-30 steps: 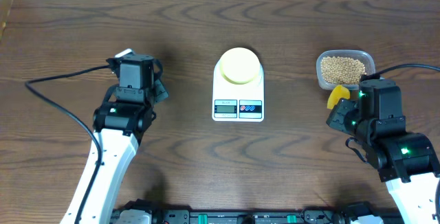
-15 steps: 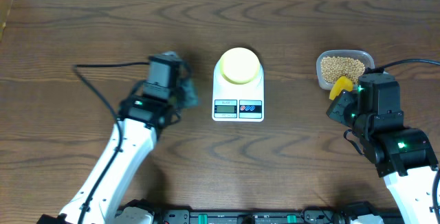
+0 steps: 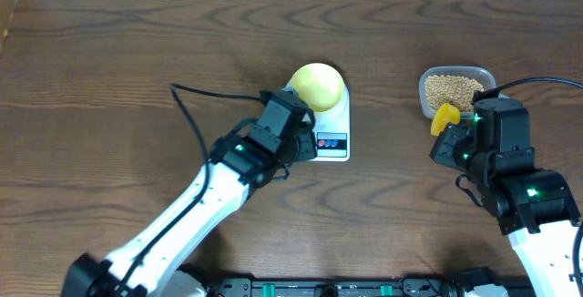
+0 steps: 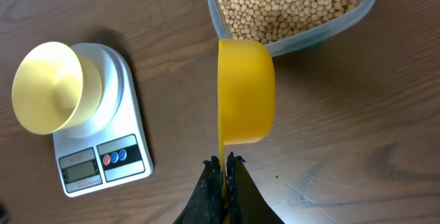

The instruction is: Scoop item into bowl and weigh 50g on scale

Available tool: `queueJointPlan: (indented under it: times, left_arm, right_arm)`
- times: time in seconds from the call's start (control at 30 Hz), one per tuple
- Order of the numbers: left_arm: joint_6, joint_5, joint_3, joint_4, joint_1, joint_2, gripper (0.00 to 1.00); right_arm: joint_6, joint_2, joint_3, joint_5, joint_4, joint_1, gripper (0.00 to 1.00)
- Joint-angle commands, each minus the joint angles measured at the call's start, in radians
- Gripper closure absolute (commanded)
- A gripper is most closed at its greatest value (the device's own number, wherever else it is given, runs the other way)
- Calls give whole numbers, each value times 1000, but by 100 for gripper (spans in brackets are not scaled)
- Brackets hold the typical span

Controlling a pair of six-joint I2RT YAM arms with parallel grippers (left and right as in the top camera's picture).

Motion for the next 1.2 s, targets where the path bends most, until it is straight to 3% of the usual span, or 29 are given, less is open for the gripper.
queueJointPlan:
  times: [0.0, 0.33, 0.57, 1.17]
  left_arm:
    - [-79, -19, 9, 49, -6, 109, 92]
    - [-74, -5, 9, 230, -7, 320, 93]
    - [-74, -5, 9, 287, -7, 360, 93]
    - [-74, 11, 9, 273, -34, 382, 93]
  right_arm:
    - [-26, -3, 19, -2, 1, -6, 99]
    - [-26, -3, 19, 3, 7, -6, 99]
    - [-26, -3, 19, 3, 8, -6, 99]
    - [-26, -3, 19, 21, 6, -6, 99]
